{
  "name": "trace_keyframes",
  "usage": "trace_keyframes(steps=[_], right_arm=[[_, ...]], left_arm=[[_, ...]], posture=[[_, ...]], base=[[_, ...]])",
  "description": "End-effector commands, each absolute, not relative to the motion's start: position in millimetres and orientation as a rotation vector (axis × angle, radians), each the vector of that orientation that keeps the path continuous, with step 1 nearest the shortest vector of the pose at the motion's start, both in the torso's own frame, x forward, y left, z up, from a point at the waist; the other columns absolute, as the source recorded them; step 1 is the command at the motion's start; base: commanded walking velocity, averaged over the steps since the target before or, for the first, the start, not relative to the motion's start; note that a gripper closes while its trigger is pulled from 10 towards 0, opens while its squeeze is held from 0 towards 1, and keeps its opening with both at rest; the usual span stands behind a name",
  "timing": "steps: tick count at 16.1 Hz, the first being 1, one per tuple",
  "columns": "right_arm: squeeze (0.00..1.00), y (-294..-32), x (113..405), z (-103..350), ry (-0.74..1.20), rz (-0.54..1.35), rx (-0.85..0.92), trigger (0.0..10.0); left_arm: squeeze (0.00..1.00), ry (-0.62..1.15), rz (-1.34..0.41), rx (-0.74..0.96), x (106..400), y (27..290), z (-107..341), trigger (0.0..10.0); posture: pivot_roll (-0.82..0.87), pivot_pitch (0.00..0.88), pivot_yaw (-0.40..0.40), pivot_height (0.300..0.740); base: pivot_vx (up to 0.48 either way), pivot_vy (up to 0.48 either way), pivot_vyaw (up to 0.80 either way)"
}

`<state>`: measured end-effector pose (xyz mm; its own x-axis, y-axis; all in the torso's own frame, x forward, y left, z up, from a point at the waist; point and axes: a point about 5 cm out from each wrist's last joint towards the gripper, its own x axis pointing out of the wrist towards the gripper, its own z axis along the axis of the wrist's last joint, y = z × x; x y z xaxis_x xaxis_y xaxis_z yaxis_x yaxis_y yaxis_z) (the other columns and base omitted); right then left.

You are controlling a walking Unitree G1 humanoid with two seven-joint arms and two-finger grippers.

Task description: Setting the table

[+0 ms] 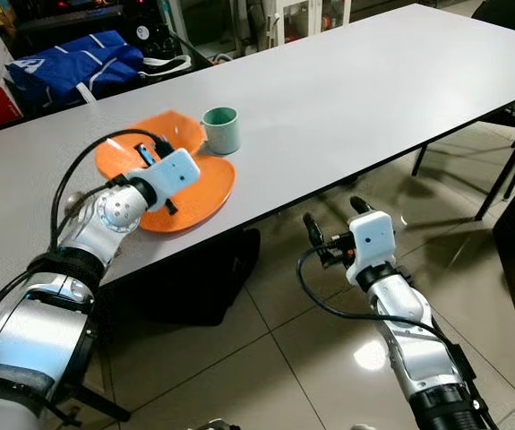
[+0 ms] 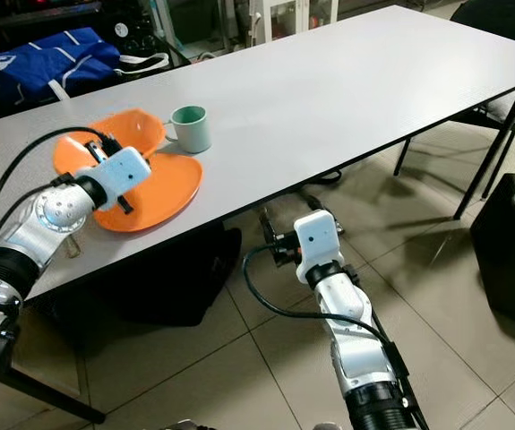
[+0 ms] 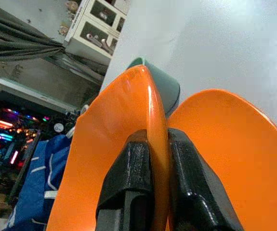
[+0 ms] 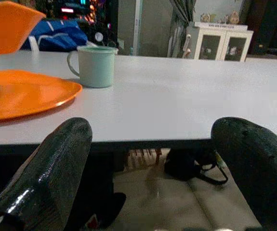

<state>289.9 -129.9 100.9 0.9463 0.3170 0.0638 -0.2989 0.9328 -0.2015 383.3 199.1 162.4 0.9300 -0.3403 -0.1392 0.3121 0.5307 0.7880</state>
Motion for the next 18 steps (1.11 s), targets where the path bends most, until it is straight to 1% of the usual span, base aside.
trace_keyframes(steps=[1,4,8,10,18], right_arm=[[0.0,-126.3,287.8,104.9,-0.102,0.333,-0.201,10.0],[0.0,-128.6,284.2,104.7,-0.091,0.335,-0.208,10.0],[0.0,-129.1,282.0,105.4,-0.085,0.334,-0.21,10.0],[0.0,-129.4,281.1,106.0,-0.082,0.332,-0.211,10.0],[0.0,-129.5,278.8,105.7,-0.069,0.33,-0.212,10.0]], left_arm=[[0.0,-0.069,-0.357,0.952,386.6,199.4,170.7,0.0],[0.0,-0.038,-0.361,0.967,386.7,196.9,163.0,0.0],[0.0,-0.018,-0.367,0.943,387.2,193.0,158.7,0.0],[0.0,-0.003,-0.376,0.963,386.6,190.5,154.0,0.0],[0.0,0.046,-0.372,0.984,387.6,194.0,151.6,0.0]], posture=[[-0.22,0.024,0.132,0.736],[-0.23,0.033,0.13,0.736],[-0.24,0.042,0.133,0.736],[-0.25,0.046,0.135,0.736],[-0.25,0.054,0.141,0.736]], base=[[0.0,0.0,0.0],[0.0,0.0,0.0],[0.0,0.0,0.0],[0.0,0.0,0.0],[0.0,0.0,0.0]])
